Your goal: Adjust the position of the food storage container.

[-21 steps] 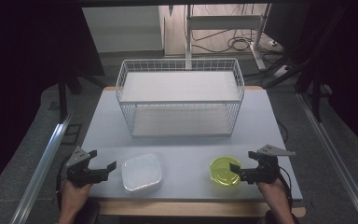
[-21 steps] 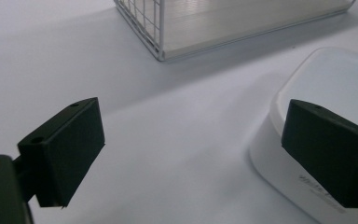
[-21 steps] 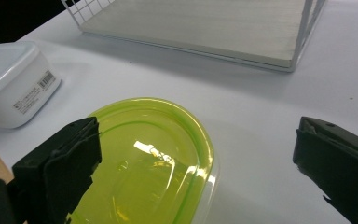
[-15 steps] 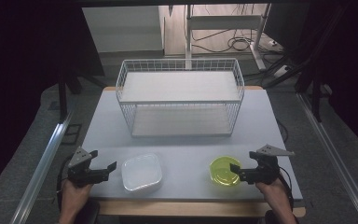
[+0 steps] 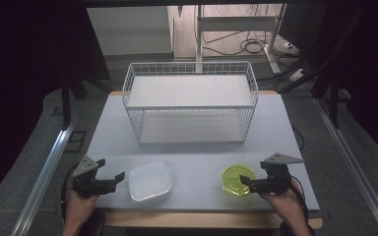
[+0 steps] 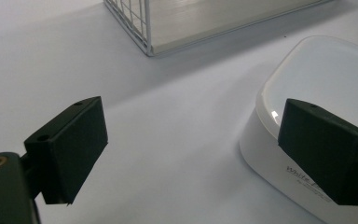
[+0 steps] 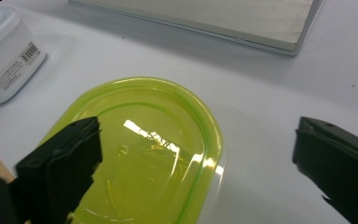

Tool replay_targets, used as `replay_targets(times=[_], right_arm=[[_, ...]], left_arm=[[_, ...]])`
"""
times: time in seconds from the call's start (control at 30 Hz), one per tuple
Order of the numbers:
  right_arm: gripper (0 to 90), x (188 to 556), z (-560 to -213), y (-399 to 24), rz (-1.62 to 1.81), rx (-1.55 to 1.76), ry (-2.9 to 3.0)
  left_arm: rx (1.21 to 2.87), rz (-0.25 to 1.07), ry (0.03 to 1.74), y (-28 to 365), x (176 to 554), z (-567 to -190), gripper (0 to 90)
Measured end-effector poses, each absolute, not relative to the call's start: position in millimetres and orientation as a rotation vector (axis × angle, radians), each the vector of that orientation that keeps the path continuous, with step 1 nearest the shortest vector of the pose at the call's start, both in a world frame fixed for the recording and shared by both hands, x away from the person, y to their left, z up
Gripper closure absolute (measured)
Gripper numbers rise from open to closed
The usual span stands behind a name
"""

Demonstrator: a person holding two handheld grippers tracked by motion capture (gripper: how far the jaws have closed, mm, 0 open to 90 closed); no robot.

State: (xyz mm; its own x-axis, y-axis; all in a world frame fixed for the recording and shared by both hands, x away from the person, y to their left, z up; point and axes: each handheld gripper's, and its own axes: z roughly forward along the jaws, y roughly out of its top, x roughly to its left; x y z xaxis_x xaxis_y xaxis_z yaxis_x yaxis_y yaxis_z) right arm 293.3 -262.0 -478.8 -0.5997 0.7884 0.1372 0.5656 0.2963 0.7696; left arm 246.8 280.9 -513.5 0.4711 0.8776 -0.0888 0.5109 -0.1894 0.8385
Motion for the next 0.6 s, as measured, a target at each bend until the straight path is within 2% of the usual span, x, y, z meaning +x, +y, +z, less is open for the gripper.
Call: replay_targets(times=[0.03,0.07,0.1,0.4,0.6], right_arm=[[17.6,292,-475,-260,1.196,1.229,2.302],[17.6,292,-475,-260,1.196,1.229,2.302],[21.5,291,-474,-259,1.188,1.230,2.304],[66.3,281,-462,-242,1.180,1.121,2.372],[88.0,272,-459,-226,1.189,1.002,2.441]], left_arm=[[1.850,0.530,1.166,281,247,-514,7.8],[1.850,0.530,1.166,281,247,-514,7.8],[1.850,0.531,1.166,281,247,-514,7.8],[1.848,0.536,1.157,280,247,-514,7.5],[1.847,0.535,1.154,280,247,-515,7.4]])
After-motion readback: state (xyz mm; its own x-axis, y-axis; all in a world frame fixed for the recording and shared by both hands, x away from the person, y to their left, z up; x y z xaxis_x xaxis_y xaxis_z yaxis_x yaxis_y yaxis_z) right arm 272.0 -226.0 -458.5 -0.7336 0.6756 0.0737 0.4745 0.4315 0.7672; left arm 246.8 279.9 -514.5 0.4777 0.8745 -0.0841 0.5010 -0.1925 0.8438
